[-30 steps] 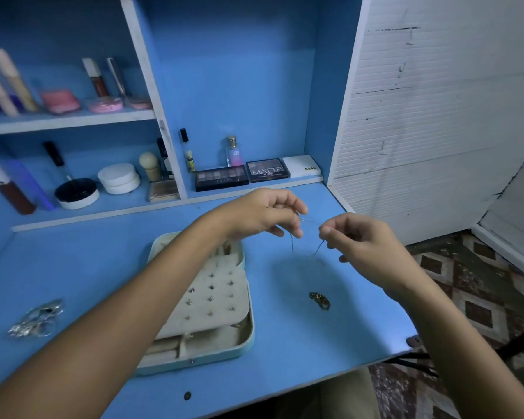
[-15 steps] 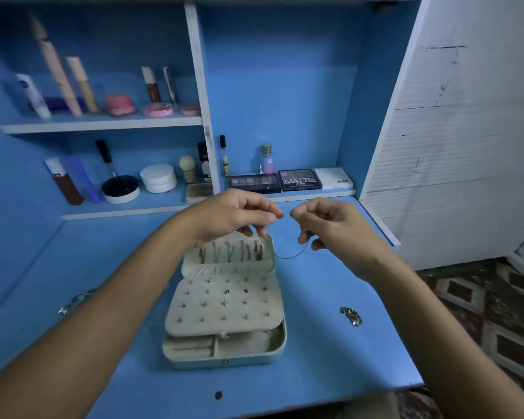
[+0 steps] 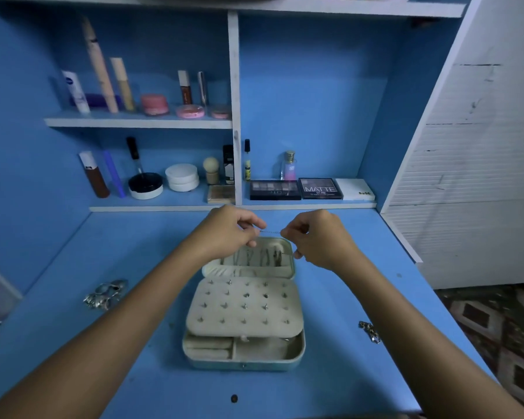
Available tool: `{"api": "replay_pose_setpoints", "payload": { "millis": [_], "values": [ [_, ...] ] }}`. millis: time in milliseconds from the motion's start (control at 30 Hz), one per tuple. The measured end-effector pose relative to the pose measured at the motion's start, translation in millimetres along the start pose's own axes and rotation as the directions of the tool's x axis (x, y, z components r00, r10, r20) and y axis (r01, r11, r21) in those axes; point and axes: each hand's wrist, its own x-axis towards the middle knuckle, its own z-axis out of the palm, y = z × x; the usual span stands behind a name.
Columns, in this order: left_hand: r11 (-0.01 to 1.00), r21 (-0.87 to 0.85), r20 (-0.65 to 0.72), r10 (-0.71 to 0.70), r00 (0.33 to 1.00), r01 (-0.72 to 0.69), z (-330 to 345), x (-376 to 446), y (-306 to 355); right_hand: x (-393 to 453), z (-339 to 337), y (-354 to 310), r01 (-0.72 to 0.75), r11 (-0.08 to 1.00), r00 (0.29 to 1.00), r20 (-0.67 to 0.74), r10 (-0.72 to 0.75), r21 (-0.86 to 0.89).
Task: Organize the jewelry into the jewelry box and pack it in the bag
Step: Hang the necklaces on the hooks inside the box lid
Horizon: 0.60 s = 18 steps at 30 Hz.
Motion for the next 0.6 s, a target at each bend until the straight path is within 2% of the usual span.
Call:
{"api": "replay_pose_setpoints", "payload": {
  "millis": [300,600],
  "values": [
    [0.990,0.136,-0.141,-0.007,0.990,0.026,21,5,-9,22,26,4,-0.040,0.981,0.999,-0.018,0.037,-0.190],
    [0.938,0.344,-0.089,0.089,0.992,-0.053,22,12,-11,34,41,7,-0.130,0.966,0.991,-0.066,0.119,-0.223]
  ]
}}
